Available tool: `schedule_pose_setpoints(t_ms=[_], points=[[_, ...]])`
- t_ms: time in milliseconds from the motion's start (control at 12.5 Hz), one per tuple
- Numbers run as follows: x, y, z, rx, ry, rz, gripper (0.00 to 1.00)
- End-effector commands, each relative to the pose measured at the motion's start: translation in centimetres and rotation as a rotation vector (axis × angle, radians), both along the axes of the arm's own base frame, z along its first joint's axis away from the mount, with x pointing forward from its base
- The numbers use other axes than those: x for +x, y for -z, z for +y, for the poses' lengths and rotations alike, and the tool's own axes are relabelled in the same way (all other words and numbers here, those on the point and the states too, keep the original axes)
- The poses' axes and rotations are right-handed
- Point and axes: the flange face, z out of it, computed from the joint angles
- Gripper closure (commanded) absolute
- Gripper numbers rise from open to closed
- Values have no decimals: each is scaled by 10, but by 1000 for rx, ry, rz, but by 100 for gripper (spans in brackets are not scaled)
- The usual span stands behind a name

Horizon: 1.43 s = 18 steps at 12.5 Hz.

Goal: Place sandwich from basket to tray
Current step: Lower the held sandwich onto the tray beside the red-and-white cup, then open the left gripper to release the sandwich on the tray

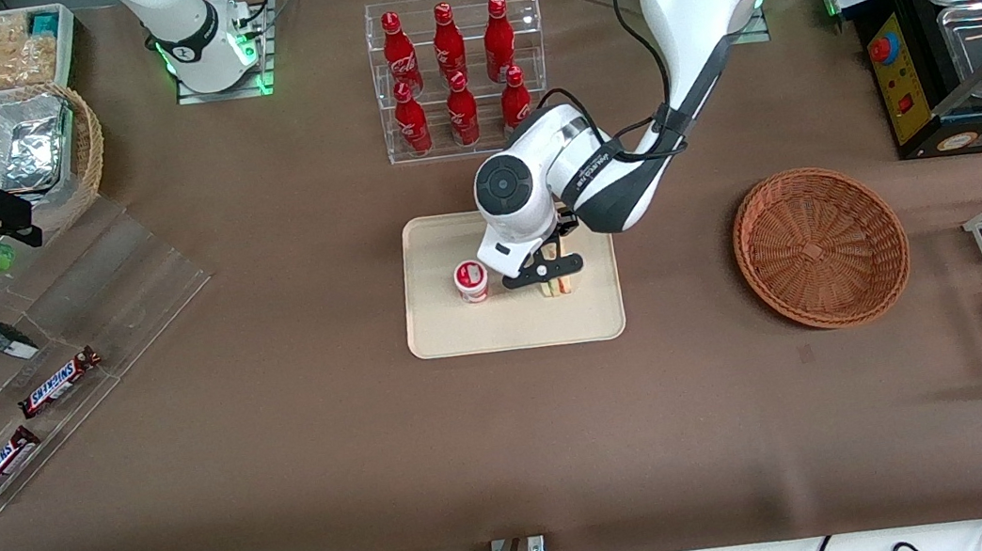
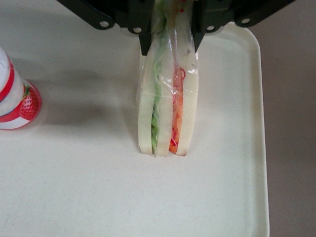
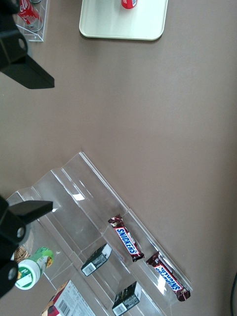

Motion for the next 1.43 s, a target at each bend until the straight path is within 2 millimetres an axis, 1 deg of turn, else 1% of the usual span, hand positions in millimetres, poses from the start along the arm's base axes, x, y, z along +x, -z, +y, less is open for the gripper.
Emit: schedule_pose_setpoints(t_ms=[0, 159, 239, 399, 478, 638, 717, 877, 957, 1036, 1196, 1275, 1355], points=[[7, 3, 0, 2, 15, -9, 46], [9, 1, 2, 4, 11, -13, 6], [14, -4, 6, 2, 3, -19, 0], [20, -22, 12, 6, -10, -39, 0], [24, -36, 21, 32, -20, -42, 0], [40, -62, 44, 93, -47, -14, 0], [48, -73, 62, 110, -28, 25, 0], [67, -117, 105, 79, 4, 51, 0], [73, -133, 120, 58, 5, 49, 0], [84, -145, 144, 43, -6, 50, 0], [98, -174, 182, -6, 1, 41, 0], [105, -186, 201, -21, 14, 32, 0], [109, -194, 215, -36, 28, 30, 0]])
